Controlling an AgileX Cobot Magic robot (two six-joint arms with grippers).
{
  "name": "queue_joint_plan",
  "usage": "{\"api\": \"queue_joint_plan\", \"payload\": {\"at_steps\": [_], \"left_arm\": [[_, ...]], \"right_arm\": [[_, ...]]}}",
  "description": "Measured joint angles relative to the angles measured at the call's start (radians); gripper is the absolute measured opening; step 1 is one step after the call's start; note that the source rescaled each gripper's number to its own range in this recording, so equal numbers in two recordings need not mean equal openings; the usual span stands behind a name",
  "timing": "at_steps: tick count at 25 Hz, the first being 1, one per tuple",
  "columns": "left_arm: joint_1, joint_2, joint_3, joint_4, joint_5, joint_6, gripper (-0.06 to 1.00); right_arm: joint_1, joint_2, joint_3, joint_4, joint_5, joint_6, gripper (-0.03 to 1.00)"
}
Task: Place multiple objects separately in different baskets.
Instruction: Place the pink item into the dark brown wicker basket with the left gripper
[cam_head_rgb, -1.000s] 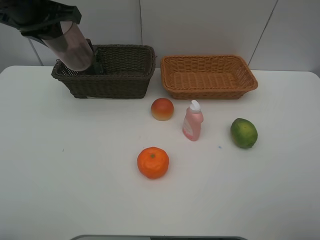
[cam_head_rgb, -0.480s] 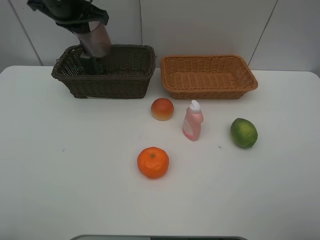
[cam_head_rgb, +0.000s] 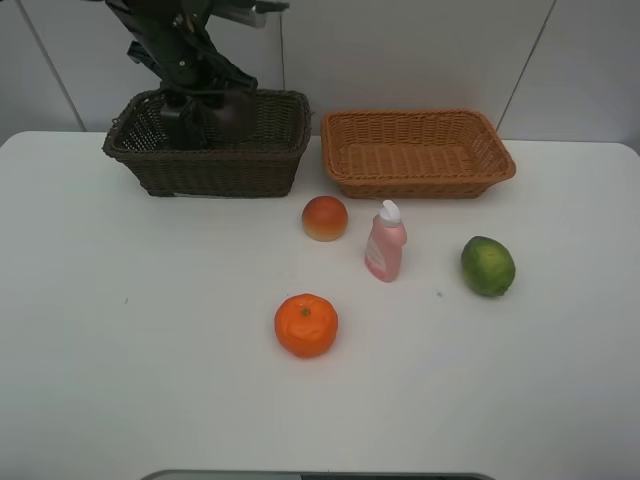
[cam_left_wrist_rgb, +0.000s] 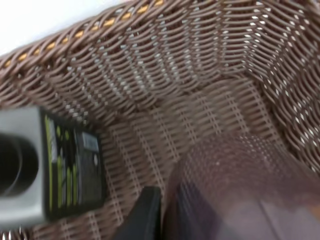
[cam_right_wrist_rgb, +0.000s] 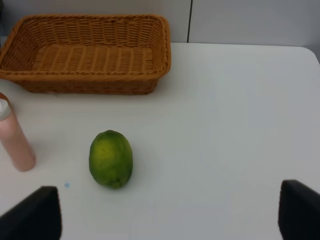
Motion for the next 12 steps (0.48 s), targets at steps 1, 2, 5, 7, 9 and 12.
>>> {"api": "queue_joint_plan", "payload": {"at_steps": [1,2,5,7,9,12], "left_arm": [[0.000,0.012,0.000,0.004,-0.017,0.000,0.01],[0.000,0.026,0.000,0.006,-0.035,0.000,0.01],[0.000,0.051,0.000,0.007,-0.069,0.000,0.01],[0.000,0.064,-0.002,0.007,-0.076,0.000,0.01],[0.000,0.075,-0.003,0.007,-0.076,0.000,0.01],[0.000,0.088,-0.003,0.007,-0.073,0.000,0.01]], "right_arm": [[0.000,0.000,0.000,0.000,0.000,0.000,0.86],[0.000,0.000,0.000,0.000,0.000,0.000,0.86],[0.000,0.000,0.000,0.000,0.000,0.000,0.86],[0.000,0.000,0.000,0.000,0.000,0.000,0.86],[0.000,0.000,0.000,0.000,0.000,0.000,0.86],[0.000,0.000,0.000,0.000,0.000,0.000,0.86]]}}
